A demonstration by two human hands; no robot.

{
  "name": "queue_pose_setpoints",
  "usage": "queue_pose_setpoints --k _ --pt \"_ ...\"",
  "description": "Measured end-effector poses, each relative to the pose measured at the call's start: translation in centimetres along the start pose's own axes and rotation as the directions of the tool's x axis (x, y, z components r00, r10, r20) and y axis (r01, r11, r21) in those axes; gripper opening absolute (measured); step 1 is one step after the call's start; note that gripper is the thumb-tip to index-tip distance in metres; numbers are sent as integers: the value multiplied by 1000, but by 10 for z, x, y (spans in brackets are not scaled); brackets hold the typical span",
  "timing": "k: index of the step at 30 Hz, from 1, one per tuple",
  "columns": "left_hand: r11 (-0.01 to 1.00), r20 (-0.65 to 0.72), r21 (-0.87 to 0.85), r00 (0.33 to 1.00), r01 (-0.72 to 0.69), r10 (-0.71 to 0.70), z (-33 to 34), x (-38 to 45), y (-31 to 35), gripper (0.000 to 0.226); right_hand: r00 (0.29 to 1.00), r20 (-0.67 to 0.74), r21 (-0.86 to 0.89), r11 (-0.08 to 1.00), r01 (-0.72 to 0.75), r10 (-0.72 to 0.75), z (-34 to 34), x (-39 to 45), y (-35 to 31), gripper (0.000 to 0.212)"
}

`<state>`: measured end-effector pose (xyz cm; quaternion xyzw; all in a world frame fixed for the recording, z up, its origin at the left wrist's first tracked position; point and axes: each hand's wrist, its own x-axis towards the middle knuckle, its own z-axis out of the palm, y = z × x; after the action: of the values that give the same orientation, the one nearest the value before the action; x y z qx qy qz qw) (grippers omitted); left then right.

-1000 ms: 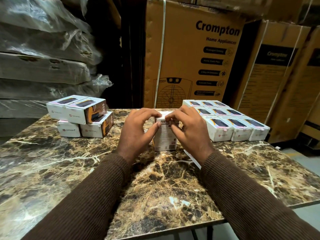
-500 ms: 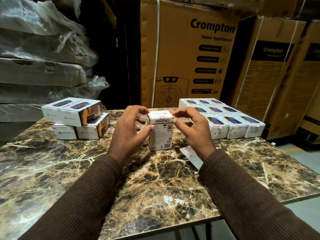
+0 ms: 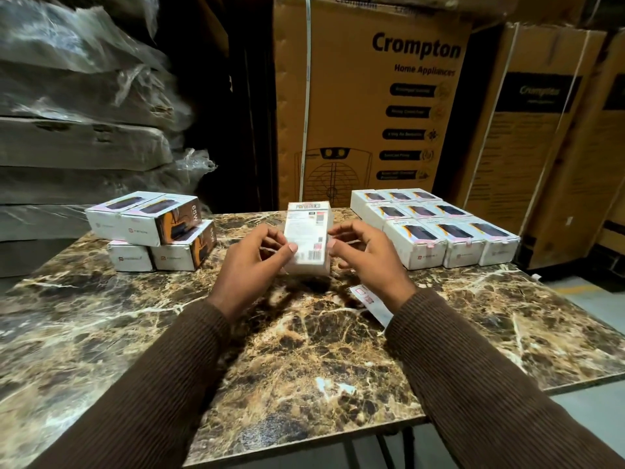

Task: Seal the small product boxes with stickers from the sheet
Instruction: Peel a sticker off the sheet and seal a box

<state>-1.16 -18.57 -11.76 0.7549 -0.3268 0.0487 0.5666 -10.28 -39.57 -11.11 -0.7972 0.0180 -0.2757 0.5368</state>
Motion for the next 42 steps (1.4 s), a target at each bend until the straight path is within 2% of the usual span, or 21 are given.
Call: queue_pose_setpoints --k 5,11,16,20,23,27,31,35,42 --pt "999 3 -25 1000 20 -20 -1 -1 0 14 1000 19 -2 1000 -1 1 2 1 0 19" --pt "998 40 39 998 50 -52 -3 0 -5 16 992 81 -4 995 -97 97 5 -1 1 24" --pt "992 64 75 992 104 -109 -3 1 -9 25 983 80 -33 986 -161 163 4 -2 2 23" --pt "974 103 149 977 172 -189 -4 2 -15 36 978 75 -112 977 -184 193 3 0 8 13" --pt "961 105 223 976 162 -189 -4 3 -16 35 971 108 -61 977 -206 212 6 -2 6 13" --pt "989 -5 110 995 100 -100 -5 0 -5 28 993 57 -77 992 -95 99 5 -4 0 17" --pt "998 -119 19 991 -53 54 -4 -4 12 28 998 -27 -31 998 49 -50 3 -5 -6 14" --pt "987 -114 32 981 -155 158 -5 -6 16 35 976 -111 -55 982 180 -186 4 -5 -10 22" --pt "983 -115 42 976 -180 183 -3 -8 16 41 966 -142 -111 973 200 -215 2 -6 -9 25"
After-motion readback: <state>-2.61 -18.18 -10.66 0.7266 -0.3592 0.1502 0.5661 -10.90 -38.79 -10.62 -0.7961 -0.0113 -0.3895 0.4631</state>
